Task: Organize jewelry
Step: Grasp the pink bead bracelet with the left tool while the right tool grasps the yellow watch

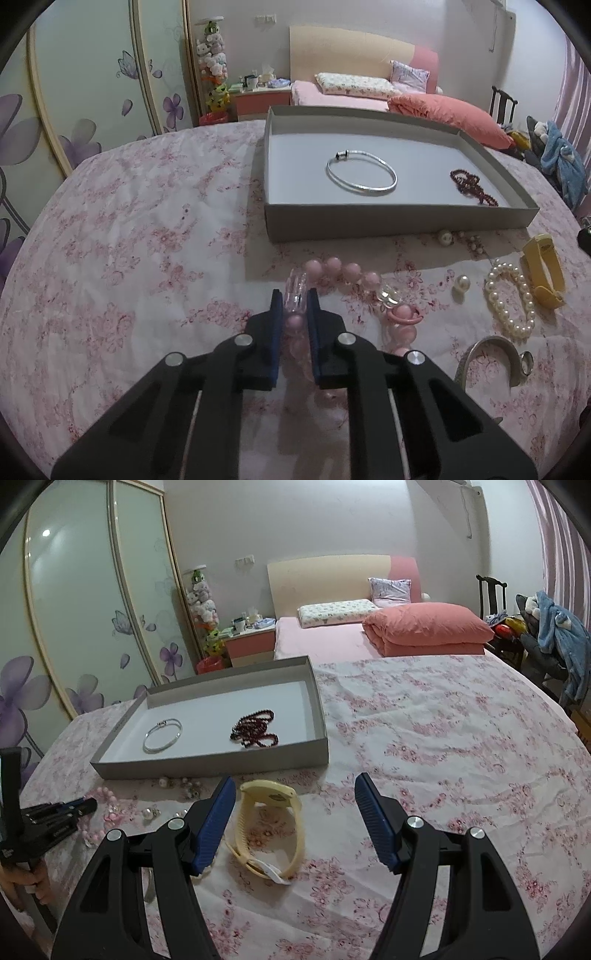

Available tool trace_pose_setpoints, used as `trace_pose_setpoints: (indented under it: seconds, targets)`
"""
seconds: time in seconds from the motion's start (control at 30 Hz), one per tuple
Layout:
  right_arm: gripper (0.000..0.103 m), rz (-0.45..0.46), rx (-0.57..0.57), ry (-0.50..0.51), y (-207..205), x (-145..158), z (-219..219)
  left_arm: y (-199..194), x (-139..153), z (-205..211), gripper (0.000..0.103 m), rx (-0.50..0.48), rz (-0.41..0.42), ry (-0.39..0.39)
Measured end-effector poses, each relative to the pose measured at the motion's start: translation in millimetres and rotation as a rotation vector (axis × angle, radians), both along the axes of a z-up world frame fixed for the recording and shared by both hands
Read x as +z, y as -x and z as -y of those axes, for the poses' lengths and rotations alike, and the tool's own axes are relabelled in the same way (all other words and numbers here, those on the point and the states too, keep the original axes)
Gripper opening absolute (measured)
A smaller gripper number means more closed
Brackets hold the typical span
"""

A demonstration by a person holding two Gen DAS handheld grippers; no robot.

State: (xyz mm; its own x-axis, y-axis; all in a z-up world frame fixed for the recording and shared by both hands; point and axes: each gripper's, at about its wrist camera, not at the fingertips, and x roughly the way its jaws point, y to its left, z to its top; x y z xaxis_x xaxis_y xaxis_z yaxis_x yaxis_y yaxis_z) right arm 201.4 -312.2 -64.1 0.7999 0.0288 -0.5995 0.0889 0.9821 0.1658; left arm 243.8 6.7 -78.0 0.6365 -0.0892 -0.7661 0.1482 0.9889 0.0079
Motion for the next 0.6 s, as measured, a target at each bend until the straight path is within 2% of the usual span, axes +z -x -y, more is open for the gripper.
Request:
trace_pose_setpoints:
  seconds: [0.1,0.33,0.6]
  targets:
    - [0.068,-0.03,0.012,0.011,-2.6,-5.6,-1.7,9.8,9.1,-3.3,0.014,-0.007,0.043,0.02]
    - [0.069,-0.103,0.049,0.026,-14.5,-18.9,-18.0,42.6,53.3,-4.8,0.014,-0.034,0.22,0.071]
    - [0.071,-0.159,0.042,0.085,-28.3,-28.4,-35.3,60.4,83.5,-6.3,0.014,-0.032,0.323,0.104]
